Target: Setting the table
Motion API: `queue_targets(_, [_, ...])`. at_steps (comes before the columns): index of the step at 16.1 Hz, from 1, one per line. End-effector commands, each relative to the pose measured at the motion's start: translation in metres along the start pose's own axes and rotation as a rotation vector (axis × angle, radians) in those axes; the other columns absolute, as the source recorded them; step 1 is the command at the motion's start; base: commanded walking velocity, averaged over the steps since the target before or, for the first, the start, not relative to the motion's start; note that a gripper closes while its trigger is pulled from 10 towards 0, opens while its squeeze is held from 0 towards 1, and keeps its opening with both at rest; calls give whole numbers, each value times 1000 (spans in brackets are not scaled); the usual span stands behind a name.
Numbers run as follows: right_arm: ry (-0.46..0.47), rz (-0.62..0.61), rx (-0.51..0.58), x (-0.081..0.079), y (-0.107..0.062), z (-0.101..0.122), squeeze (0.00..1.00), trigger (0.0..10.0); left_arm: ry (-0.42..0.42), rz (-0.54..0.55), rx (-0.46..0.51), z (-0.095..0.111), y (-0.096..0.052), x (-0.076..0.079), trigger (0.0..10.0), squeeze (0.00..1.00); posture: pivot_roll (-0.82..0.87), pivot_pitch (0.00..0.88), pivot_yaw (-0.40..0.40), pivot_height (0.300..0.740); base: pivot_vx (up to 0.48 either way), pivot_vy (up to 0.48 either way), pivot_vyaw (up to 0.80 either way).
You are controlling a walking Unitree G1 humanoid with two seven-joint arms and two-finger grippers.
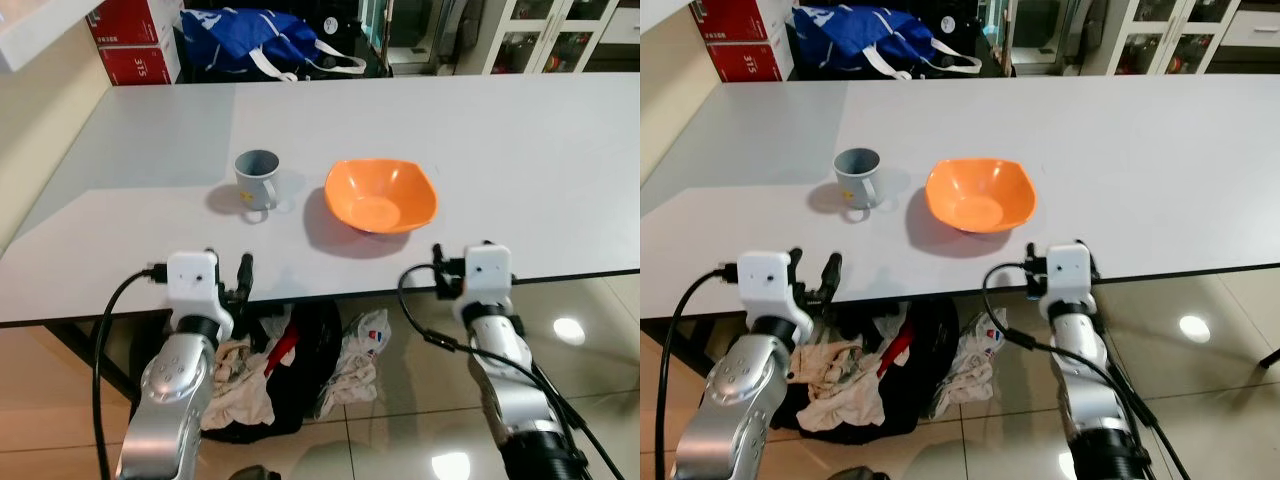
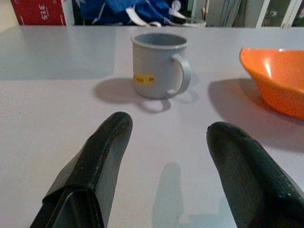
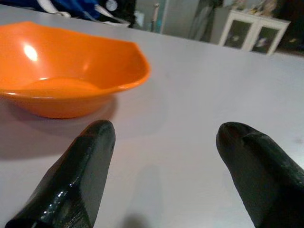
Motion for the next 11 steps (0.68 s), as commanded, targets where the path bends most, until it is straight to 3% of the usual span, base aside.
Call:
queue_targets(1, [30, 6, -38, -1, 1, -6, 0, 10000, 8, 7, 9, 3, 1, 1, 10000, 0, 23, 0, 21, 740, 0, 0, 0])
queue_targets(3, [48, 52, -54, -11, 2, -6, 0, 10000, 18, 16, 10, 4, 4, 2, 10000, 0, 19, 0, 21, 740, 0, 399, 0])
queue_targets(6, [39, 67, -54, -14, 4, -4, 0, 10000, 27, 14, 12, 4, 5, 3, 10000, 0, 19, 0, 23, 740, 0, 441, 744])
queue_targets(11, [58, 78, -76, -16, 4, -8, 0, 10000, 37, 6, 11, 5, 6, 4, 10000, 0, 19, 0, 27, 740, 0, 469, 0])
Point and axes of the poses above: a point about 5 cm out from each wrist's last joint towards the gripper, its own y axis pointing out of the wrist towards the gripper, its own z axis along the axis of the wrist's last joint, x = y × z, the point moved 6 cm from there along y, pointing out of the wrist towards the gripper, and after that the axes turned 10 degrees about y, right-handed, at the moved point
